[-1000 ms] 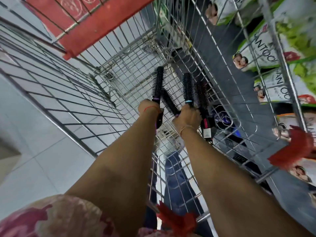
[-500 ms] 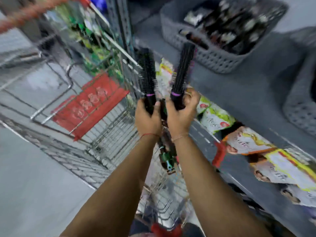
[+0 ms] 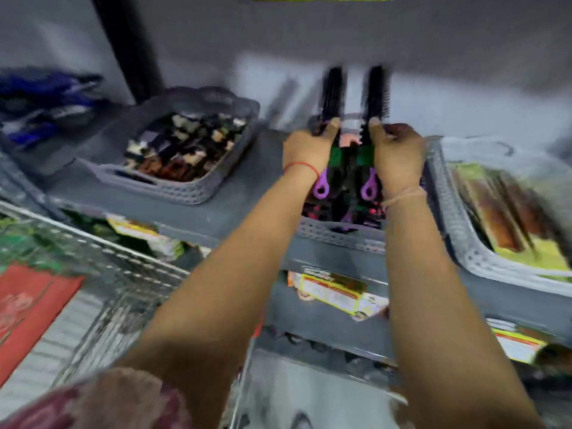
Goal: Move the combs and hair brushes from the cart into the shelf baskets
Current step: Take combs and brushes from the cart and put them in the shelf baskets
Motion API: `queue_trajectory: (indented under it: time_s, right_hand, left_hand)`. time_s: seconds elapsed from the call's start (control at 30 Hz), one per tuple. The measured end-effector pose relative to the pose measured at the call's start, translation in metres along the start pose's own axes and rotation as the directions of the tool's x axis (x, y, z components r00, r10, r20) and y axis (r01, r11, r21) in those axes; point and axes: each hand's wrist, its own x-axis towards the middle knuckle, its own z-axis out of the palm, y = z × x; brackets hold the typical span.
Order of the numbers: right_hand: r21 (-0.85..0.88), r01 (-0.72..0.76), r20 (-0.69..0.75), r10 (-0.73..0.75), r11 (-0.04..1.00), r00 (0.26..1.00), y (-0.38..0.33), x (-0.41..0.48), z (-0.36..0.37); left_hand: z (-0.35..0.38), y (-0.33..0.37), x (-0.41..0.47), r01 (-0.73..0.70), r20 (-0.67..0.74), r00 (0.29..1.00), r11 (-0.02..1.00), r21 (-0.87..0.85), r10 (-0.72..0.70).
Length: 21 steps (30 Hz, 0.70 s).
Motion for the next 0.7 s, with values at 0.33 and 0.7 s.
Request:
queue_trajectory:
  time_s: [0.33, 0.7]
  right_hand:
    - [-0.563, -0.153, 0.272, 0.357, 0.813, 0.894, 0.066, 0.006, -0.021]
    - [-0.391, 0.264, 0.205, -0.196, 0.882, 0.959, -0.019, -0.040, 0.069]
  left_hand:
    - [0.081, -0.038, 0.006, 0.104, 0.048, 0.990, 0.902, 0.419, -0.136]
    - [-0.038, -0.066, 0.011, -0.150, -0.452, 0.876, 0.986, 0.075, 0.168]
